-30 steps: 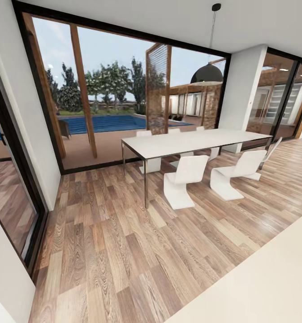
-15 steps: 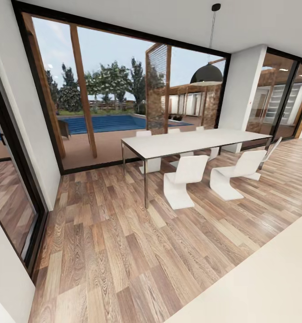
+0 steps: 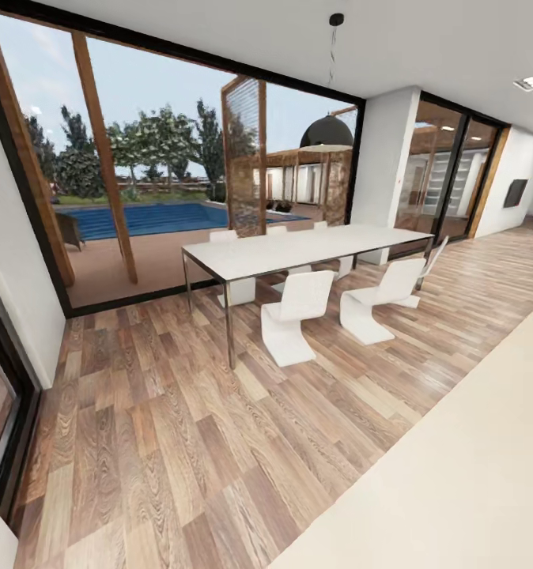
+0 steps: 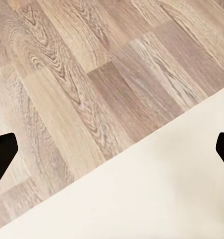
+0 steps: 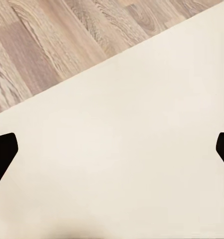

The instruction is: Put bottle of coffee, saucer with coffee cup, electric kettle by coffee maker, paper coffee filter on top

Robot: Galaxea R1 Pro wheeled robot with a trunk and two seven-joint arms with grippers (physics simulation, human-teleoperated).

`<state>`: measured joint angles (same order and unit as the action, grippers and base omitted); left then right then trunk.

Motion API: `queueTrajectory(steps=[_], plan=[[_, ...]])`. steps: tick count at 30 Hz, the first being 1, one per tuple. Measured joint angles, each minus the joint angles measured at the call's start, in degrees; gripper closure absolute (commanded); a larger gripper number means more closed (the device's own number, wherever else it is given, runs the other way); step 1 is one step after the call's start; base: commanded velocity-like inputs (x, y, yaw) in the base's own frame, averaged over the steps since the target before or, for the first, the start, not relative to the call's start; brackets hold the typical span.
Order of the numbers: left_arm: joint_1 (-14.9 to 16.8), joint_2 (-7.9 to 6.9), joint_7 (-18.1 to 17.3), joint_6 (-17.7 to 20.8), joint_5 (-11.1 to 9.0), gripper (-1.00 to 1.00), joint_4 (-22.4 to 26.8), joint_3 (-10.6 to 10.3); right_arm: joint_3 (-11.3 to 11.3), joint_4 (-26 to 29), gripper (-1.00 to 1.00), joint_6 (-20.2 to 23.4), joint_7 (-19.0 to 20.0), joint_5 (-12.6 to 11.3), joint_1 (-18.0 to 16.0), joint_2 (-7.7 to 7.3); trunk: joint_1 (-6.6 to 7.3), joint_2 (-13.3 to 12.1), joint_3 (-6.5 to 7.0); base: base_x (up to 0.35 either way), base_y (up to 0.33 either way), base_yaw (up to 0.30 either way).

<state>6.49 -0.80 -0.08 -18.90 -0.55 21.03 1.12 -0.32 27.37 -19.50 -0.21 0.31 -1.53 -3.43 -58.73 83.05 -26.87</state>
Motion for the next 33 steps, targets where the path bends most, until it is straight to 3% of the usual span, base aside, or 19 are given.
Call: queueTrajectory(steps=[4,7,10,13,27,33], plan=[[0.0,-0.13,0.0,0.01,0.02,-1.0,0.0,0.02,-0.09,0.05,-1.0,0.04,-0.07,-0.09,0.0,-0.15,0.0,0.0,0.0,0.0,0.0,-0.3],[-0.01,-0.23,0.08,0.04,0.08,-1.0,0.0,0.03,-0.83,0.1,-1.0,0.05,-0.1,-0.2,0.0,-1.07,0.0,0.0,0.0,0.0,0.0,-0.3],[-0.01,-0.22,0.12,0.03,0.13,-1.0,0.0,0.03,-4.77,0.17,-1.0,0.06,-0.04,-0.24,0.0,-1.55,0.0,0.0,0.0,0.0,0.0,-0.3],[0.0,-0.21,0.11,0.0,0.14,-1.0,0.0,0.03,-6.99,0.15,-1.0,0.02,0.08,-0.17,0.0,-1.6,0.0,0.0,0.0,0.0,0.0,-0.3],[-0.18,-0.28,0.11,0.0,0.15,-1.0,0.0,0.05,-7.44,0.08,-1.0,0.01,0.13,-0.08,0.0,-1.59,0.0,0.0,0.0,0.0,0.0,-0.3],[-0.18,-0.27,0.13,0.0,0.15,-1.0,0.0,0.11,-7.44,0.09,-1.0,0.01,0.13,-0.08,0.0,-1.59,1.31,-2.39,1.07,0.0,0.0,-0.3]])
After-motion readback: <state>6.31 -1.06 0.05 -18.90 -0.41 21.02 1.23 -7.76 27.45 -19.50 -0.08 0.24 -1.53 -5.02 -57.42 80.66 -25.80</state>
